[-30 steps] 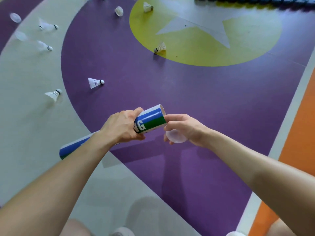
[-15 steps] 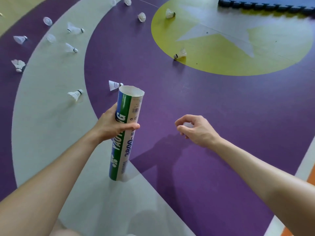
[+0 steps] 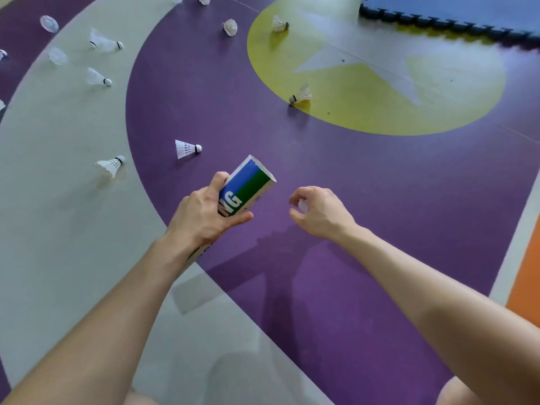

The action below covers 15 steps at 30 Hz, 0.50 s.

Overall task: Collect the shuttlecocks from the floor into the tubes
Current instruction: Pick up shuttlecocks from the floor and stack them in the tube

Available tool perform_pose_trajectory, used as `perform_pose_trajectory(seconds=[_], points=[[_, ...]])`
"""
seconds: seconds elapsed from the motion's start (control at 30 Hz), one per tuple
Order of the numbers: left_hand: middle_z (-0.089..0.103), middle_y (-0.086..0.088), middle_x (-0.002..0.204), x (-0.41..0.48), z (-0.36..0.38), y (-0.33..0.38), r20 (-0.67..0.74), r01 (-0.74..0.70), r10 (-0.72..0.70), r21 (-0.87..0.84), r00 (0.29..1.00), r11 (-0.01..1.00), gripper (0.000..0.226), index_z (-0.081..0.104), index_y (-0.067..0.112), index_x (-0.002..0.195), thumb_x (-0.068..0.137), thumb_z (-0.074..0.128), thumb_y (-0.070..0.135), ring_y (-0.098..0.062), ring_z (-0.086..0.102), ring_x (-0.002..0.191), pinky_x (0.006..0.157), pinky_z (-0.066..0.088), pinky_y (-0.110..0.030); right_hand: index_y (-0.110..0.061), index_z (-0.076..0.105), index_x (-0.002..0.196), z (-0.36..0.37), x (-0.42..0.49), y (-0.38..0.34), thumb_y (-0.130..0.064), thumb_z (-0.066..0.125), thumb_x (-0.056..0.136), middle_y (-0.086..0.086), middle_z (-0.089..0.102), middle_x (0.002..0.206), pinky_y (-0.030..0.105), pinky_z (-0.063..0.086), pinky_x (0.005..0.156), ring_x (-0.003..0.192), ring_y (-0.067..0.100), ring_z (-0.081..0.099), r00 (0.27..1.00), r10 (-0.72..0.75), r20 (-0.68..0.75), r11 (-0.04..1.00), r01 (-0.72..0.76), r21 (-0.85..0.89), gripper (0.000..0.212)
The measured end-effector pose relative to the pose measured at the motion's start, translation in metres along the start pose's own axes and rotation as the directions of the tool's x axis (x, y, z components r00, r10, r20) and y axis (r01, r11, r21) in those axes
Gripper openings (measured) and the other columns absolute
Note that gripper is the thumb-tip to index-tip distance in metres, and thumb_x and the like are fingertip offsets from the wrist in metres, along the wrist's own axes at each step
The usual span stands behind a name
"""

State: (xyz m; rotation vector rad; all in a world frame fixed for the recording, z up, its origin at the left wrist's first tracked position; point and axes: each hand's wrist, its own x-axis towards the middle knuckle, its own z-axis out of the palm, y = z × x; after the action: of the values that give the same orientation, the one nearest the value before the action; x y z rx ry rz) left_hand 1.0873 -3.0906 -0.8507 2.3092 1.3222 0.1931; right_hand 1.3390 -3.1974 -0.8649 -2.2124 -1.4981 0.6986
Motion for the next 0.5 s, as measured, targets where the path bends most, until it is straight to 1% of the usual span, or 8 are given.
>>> perform_pose_trajectory(seconds=[0.07,0.17,0.23,0.3,0.4,0.5], points=[[0.069,0.006,0.105,0.001,0.003,-0.001,-0.074,-0.015,0.011,-0.06,0.997,0.998,0.081,0.04,0.043,0.142,0.08,0.078,0.079,-0.029,0.069,0.093,0.082,0.059,-0.046,-0.027,0.075,0.105,-0.017,0.004,0.0,-0.03,0.066,0.088,-0.009,0.072,0.1,0.03,0.052,0.084,0.096,0.017,0.063,0.998,0.044,-0.044,0.999,-0.043,0.009,0.019],[0.069,0.008,0.108,0.004,-0.001,-0.001,-0.092,0.003,-0.013,-0.111,0.996,0.994,0.086,0.039,0.048,0.147,0.078,0.078,0.081,-0.028,0.069,0.096,0.083,0.061,-0.048,-0.028,0.076,0.103,-0.049,0.013,-0.003,-0.03,0.067,0.088,-0.01,0.071,0.092,0.028,0.049,0.08,0.093,0.018,0.064,0.994,0.085,-0.073,0.996,-0.086,-0.016,0.017],[0.071,0.009,0.109,0.012,-0.012,0.003,-0.109,0.014,-0.029,-0.143,0.994,0.99,0.087,0.04,0.05,0.149,0.077,0.078,0.082,-0.026,0.071,0.098,0.084,0.061,-0.047,-0.029,0.076,0.107,-0.071,0.022,-0.01,-0.03,0.067,0.09,-0.008,0.07,0.096,0.028,0.049,0.082,0.096,0.019,0.063,0.993,0.097,-0.063,0.993,-0.101,-0.061,0.02],[0.074,0.01,0.109,0.024,-0.025,0.009,-0.128,0.001,-0.021,-0.16,0.992,0.987,0.086,0.041,0.051,0.149,0.077,0.076,0.084,-0.025,0.072,0.099,0.085,0.062,-0.046,-0.029,0.075,0.111,-0.091,0.032,-0.017,-0.032,0.066,0.091,-0.006,0.072,0.105,0.031,0.053,0.088,0.103,0.02,0.065,0.993,0.107,-0.054,0.99,-0.111,-0.091,0.023],[0.075,0.009,0.111,0.042,-0.042,0.015,-0.138,-0.018,-0.005,-0.167,0.99,0.986,0.086,0.044,0.049,0.148,0.077,0.078,0.082,-0.027,0.072,0.101,0.086,0.062,-0.047,-0.027,0.076,0.113,-0.115,0.05,-0.029,-0.033,0.067,0.092,-0.005,0.073,0.115,0.033,0.053,0.094,0.111,0.02,0.064,0.993,0.101,-0.058,0.984,-0.108,-0.14,0.024],[0.075,0.008,0.109,0.06,-0.052,0.019,-0.146,-0.023,0.0,-0.159,0.989,0.987,0.086,0.045,0.048,0.148,0.076,0.078,0.083,-0.028,0.073,0.102,0.085,0.062,-0.046,-0.027,0.076,0.111,-0.129,0.072,-0.038,-0.034,0.069,0.091,-0.004,0.072,0.118,0.034,0.054,0.095,0.113,0.02,0.064,0.992,0.104,-0.067,0.986,-0.112,-0.127,0.022]])
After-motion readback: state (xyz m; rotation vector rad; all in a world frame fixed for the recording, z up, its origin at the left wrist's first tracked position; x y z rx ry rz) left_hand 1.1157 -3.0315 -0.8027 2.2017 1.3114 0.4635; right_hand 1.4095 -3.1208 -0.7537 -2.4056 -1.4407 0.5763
